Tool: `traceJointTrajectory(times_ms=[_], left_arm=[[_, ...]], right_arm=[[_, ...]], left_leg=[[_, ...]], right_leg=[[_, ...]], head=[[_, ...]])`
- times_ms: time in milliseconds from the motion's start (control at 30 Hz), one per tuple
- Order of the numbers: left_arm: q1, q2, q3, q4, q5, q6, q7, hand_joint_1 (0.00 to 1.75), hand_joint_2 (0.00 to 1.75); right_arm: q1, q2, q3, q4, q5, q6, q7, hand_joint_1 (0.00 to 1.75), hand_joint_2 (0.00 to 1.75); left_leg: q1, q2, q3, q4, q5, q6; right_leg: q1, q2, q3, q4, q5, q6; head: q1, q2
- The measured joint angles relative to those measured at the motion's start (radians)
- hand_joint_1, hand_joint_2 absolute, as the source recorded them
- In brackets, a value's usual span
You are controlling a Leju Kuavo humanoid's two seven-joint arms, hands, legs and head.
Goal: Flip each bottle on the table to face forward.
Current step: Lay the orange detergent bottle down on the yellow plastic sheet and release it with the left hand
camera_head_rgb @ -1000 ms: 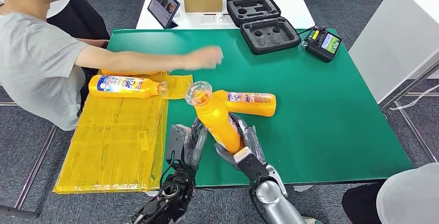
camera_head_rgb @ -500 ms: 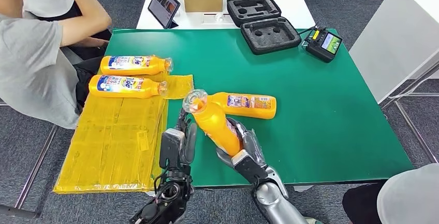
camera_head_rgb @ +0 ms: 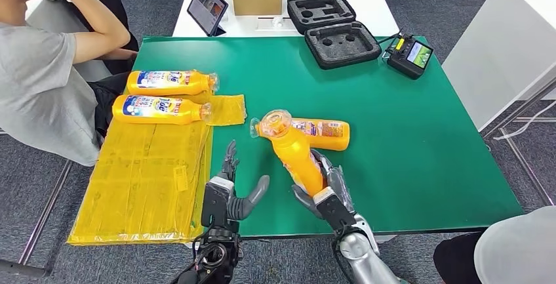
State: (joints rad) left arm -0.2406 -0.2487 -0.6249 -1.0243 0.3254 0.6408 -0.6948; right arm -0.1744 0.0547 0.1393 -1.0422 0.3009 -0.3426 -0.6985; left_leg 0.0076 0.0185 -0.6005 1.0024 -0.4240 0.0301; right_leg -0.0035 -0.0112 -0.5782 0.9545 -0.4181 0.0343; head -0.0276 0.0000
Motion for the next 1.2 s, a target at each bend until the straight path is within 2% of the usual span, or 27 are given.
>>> traceJointTrajectory(times_ms=[500,1033,1200], left_arm=[[-0.019,-0.01,-0.028,0.034,-0.007,-0.007,-0.001,0.0,1.75],[-0.029,-0.028,-0.046,0.043,0.006,-0.034,-0.004,0.0,1.75],[-0.03,-0.028,-0.048,0.036,0.036,-0.062,0.017,0.0,1.75]], right_arm=[[-0.005,0.017,0.001,0.013,0.06,0.006,0.0,1.75,1.75],[-0.074,0.058,0.034,0.163,0.116,0.005,0.0,1.75,1.75],[-0.102,0.067,0.048,0.217,0.143,-0.025,0.0,1.75,1.75]], left_leg=[[0.0,0.0,-0.001,0.0,0.0,0.0],[0.0,0.0,-0.001,0.0,0.0,0.0],[0.0,0.0,-0.001,0.0,0.0,0.0]], right_leg=[[0.0,0.0,0.0,0.0,0.0,0.0],[0.0,0.0,0.0,0.0,0.0,0.0],[0.0,0.0,0.0,0.0,0.0,0.0]], head=[[0.0,0.0],[0.0,0.0],[0.0,0.0]])
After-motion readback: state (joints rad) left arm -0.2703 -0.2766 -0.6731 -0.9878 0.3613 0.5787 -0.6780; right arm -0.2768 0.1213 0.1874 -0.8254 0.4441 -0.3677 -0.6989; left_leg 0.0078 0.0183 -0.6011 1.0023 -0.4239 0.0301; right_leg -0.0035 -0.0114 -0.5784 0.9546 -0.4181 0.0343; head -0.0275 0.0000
